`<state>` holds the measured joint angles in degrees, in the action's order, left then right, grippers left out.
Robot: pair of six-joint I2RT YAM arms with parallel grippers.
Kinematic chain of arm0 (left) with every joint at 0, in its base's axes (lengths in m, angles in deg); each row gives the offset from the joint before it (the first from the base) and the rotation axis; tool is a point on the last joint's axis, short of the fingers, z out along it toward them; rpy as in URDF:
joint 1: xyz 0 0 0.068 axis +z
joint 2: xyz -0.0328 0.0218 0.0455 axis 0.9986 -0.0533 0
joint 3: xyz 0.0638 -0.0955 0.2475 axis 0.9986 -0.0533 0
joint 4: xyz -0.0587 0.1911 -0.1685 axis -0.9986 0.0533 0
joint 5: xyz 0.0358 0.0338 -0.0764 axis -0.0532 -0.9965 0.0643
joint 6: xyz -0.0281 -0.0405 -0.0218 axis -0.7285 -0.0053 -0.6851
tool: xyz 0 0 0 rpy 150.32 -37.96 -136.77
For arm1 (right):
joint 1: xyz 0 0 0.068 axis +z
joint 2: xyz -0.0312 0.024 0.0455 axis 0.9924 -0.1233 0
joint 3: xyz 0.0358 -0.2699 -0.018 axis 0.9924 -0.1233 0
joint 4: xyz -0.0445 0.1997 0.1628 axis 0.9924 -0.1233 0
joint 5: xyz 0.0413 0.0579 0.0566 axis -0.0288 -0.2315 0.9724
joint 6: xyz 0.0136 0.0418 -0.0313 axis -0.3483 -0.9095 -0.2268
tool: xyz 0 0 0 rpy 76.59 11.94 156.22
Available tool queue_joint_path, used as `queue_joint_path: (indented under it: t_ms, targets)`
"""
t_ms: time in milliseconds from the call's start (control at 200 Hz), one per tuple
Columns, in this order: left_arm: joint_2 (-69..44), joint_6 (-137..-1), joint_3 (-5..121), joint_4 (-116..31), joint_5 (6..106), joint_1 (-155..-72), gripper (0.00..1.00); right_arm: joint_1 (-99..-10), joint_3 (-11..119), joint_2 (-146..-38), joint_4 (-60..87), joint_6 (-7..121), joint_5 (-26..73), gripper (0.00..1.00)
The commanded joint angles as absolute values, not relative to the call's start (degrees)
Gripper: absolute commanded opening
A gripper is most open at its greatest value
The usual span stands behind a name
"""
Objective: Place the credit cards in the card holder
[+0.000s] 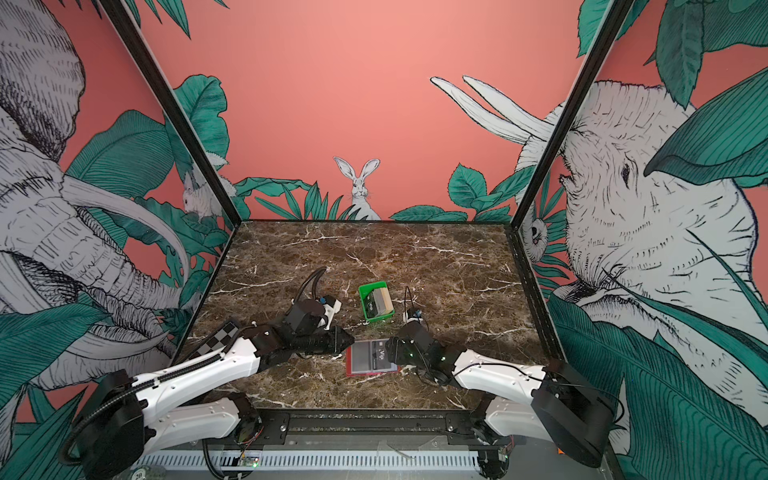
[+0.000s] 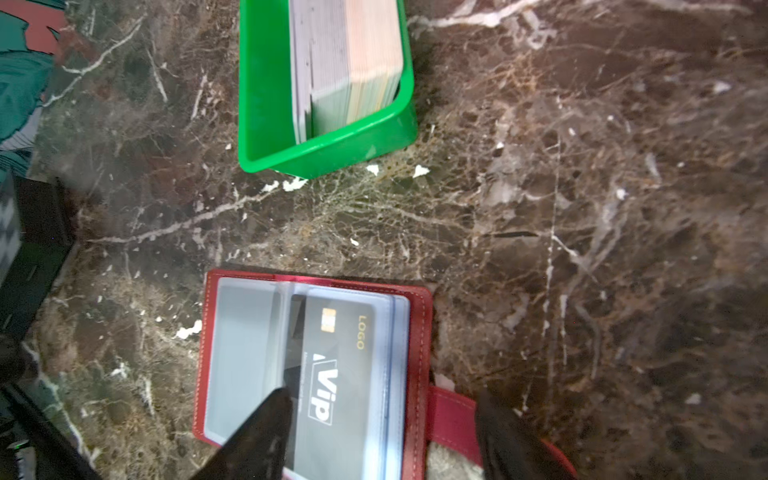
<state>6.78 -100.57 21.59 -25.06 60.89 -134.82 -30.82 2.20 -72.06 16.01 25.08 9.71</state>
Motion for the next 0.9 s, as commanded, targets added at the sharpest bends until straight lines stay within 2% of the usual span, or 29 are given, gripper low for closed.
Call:
queue_joint_path:
  t_ms: [0,75,190,275,425,570,765,820,895]
  targets:
    - [11.50,-102.69,21.22,-21.07,56.59,-135.15,0.33,-31.37,3.83,-71.48,18.64,29.78,12.41,0.84]
    - [13.99,-103.59,20.83,-21.42,55.24,-135.39,0.53,-31.59,6.41,-72.14,14.85,32.36,14.47,0.98]
    - [16.05,-103.60,20.71,-21.29,53.75,-135.55,0.84,-31.93,8.41,-72.77,10.75,35.39,15.39,0.98]
    - [16.95,-103.19,20.52,-21.95,52.82,-135.63,0.98,-32.09,9.64,-72.89,8.09,37.33,15.78,0.98]
    - [18.39,-101.14,20.03,-23.12,51.04,-135.63,0.99,-32.04,11.13,-72.07,5.46,38.69,14.71,0.98]
    - [21.42,-102.67,14.55,-32.03,50.39,-135.55,0.99,-31.98,8.81,-69.60,6.32,34.94,13.57,0.98]
    - [20.92,-109.29,7.55,-48.19,58.87,-135.55,0.99,-32.03,6.01,-65.68,5.57,27.12,11.14,0.97]
    - [19.26,-107.52,8.79,-47.53,63.56,-135.55,0.99,-32.02,5.99,-65.19,5.84,25.50,10.93,0.97]
    - [17.64,-105.15,10.31,-42.72,64.01,-135.85,0.99,-32.03,6.35,-65.23,6.50,25.07,11.24,0.92]
